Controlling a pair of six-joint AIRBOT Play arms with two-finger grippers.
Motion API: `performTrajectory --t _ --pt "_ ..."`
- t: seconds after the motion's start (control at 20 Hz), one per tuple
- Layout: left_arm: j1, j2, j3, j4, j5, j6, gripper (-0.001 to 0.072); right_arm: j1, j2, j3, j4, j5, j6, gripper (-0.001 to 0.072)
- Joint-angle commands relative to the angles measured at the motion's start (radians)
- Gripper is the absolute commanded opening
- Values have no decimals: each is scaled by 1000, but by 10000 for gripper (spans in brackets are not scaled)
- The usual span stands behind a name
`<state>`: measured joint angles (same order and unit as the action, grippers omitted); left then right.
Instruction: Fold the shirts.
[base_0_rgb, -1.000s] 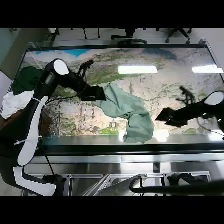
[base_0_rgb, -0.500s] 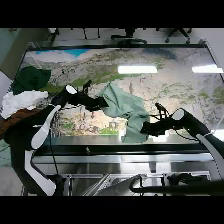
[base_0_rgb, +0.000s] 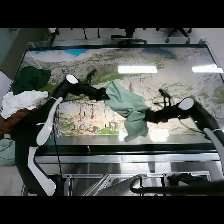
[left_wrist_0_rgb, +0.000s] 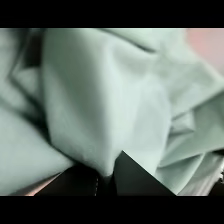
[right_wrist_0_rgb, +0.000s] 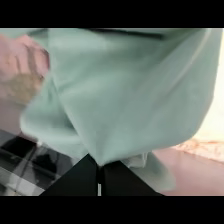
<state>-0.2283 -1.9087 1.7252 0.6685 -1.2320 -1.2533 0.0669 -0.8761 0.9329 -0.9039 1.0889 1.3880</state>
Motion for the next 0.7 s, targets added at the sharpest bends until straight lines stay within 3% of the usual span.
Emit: performTrajectory --t 0.0,0.25,0.55,0.65 --pt "72 174 138 -6 -177 -47 10 -106 85 278 5 127 -37 15" --pt "136 421 385 -8 -412 -159 11 -225 197 667 4 203 -66 15" --pt "158 787 217 0 -357 -167 11 -225 311 830 0 203 -110 16" --pt "183 853 147 66 -343 -169 11 -225 298 827 -7 245 -110 17"
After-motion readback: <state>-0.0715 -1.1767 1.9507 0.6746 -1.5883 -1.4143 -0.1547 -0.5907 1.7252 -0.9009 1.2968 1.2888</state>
